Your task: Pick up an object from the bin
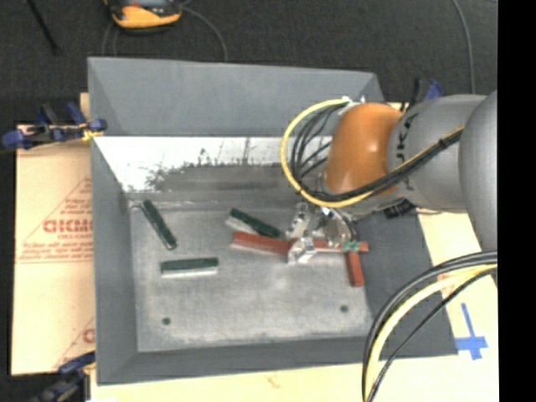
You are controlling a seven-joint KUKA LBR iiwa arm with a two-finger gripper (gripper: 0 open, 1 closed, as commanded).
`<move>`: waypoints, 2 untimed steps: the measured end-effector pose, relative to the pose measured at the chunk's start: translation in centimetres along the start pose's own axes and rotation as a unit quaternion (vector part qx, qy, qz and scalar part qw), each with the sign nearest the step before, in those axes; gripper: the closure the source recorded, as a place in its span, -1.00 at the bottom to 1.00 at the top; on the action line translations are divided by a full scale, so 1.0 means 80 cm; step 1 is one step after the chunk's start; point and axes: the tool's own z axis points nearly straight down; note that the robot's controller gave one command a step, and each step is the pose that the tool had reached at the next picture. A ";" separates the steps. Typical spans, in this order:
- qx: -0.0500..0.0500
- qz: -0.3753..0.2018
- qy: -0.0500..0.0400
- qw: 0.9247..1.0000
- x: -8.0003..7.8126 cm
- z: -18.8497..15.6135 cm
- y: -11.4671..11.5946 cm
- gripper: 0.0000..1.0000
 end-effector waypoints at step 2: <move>-0.001 0.024 -0.004 1.000 -0.004 -0.161 0.013 1.00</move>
Offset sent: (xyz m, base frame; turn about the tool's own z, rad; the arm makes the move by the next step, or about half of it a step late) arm 0.0015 0.0116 0.1278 0.0499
